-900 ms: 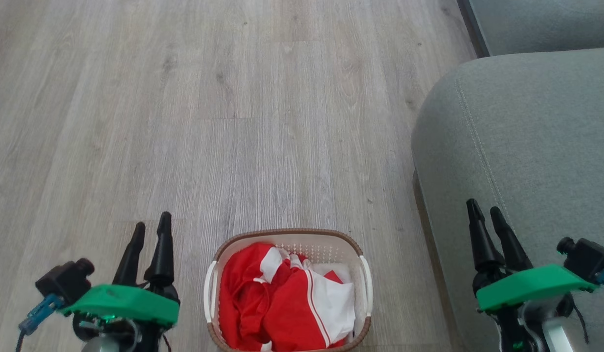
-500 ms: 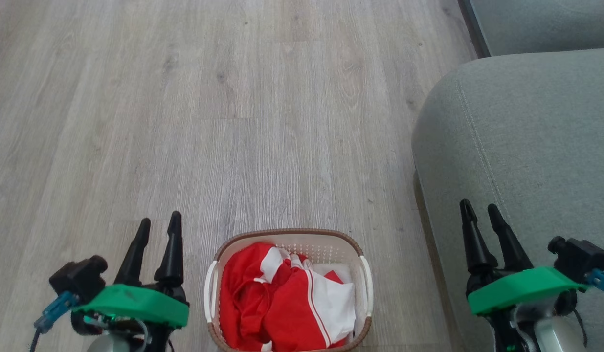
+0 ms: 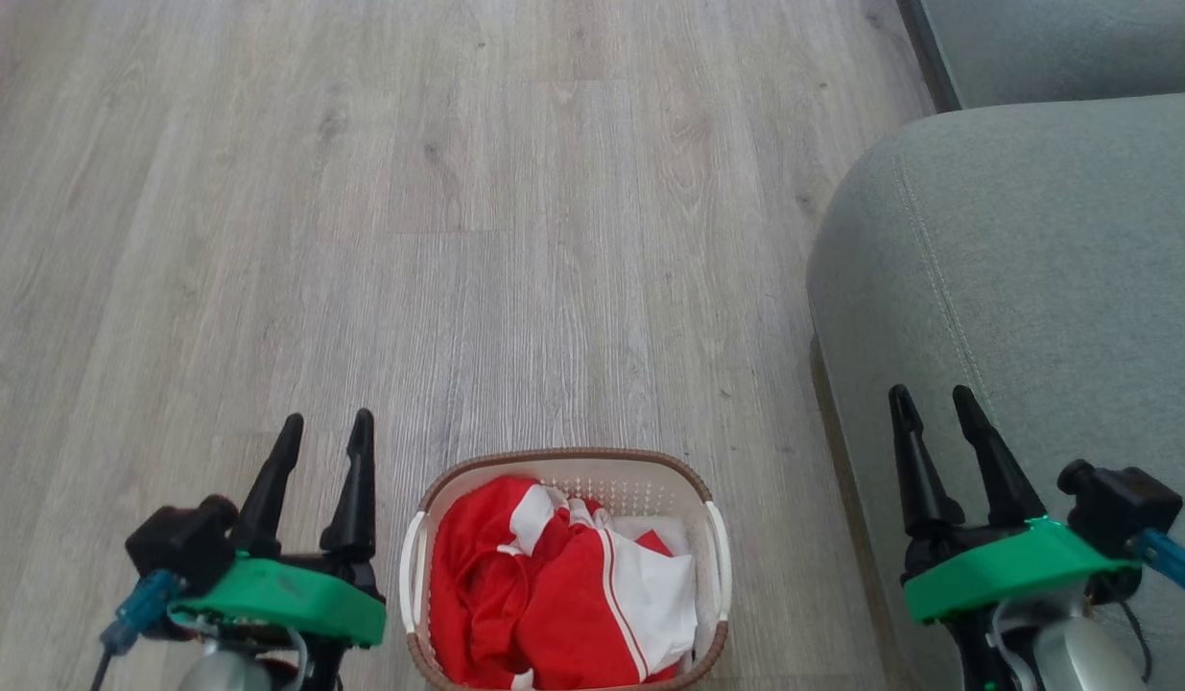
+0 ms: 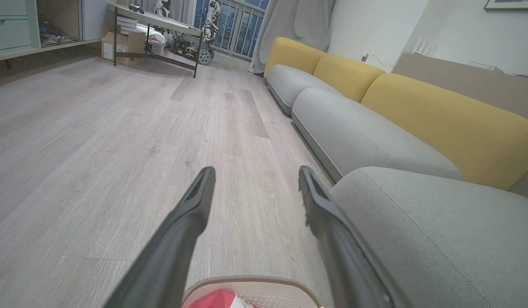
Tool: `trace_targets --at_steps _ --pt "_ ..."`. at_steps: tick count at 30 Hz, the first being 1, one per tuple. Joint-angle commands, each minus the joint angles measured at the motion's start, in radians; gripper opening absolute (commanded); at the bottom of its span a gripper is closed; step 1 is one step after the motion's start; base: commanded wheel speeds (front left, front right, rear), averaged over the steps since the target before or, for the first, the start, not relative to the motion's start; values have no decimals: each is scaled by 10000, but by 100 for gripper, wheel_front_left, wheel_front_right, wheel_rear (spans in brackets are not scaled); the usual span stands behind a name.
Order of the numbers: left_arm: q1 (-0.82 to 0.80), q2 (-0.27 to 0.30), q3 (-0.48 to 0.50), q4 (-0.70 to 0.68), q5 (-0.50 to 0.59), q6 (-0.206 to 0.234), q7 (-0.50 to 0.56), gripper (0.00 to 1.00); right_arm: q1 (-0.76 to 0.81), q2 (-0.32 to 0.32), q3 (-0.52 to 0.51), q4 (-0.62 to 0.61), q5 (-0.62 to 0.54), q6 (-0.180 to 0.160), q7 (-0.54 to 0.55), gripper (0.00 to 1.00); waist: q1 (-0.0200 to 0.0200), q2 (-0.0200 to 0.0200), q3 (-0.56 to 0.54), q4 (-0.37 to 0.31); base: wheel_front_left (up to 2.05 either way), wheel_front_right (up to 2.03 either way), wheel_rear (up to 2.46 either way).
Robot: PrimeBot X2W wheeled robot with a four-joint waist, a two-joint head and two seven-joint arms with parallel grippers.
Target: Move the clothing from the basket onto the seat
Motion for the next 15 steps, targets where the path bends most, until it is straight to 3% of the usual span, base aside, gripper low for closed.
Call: trace_targets --at_steps 1,15 --pt "-510 83 162 -394 305 -49 -175 100 -261 -144 253 -448 -281 -1 -155 100 0 0 -1 4 0 0 0" --pt "-517 80 53 -576 2016 -58 -585 100 -222 -162 423 -539 -1780 -2 -568 100 0 0 32 18 0 0 0"
